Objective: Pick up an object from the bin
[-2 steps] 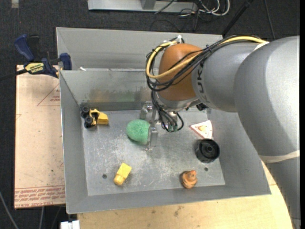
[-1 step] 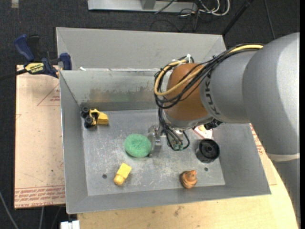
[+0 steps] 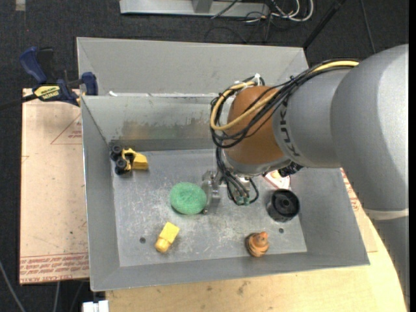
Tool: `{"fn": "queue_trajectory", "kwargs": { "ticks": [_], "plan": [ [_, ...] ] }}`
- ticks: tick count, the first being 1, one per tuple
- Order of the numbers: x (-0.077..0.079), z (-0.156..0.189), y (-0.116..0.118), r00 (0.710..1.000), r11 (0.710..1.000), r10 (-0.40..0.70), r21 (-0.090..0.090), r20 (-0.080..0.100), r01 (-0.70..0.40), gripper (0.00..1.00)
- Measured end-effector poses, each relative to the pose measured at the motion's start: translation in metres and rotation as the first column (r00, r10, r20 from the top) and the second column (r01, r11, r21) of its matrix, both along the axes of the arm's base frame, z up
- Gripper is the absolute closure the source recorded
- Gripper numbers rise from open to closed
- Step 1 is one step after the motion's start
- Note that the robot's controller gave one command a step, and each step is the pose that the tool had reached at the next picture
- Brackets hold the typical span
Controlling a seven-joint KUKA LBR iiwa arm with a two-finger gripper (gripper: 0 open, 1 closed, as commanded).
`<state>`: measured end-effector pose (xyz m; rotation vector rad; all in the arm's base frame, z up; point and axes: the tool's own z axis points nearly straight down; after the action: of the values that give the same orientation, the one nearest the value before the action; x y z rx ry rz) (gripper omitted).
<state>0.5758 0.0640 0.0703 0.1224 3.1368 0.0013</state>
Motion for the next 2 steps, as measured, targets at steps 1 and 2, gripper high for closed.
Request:
{"fn": "queue_trajectory", "kwargs": {
  "ticks": [1,2],
  "plan": [
    [0.018,0.042,-0.007,1.0,1.0,-0.002,0.0,-0.007,0.002,1.0],
    [0.025,0.008,0.023,0.999,0.999,-0.044,0.001,0.0,0.044,0.0]
  ]
}}
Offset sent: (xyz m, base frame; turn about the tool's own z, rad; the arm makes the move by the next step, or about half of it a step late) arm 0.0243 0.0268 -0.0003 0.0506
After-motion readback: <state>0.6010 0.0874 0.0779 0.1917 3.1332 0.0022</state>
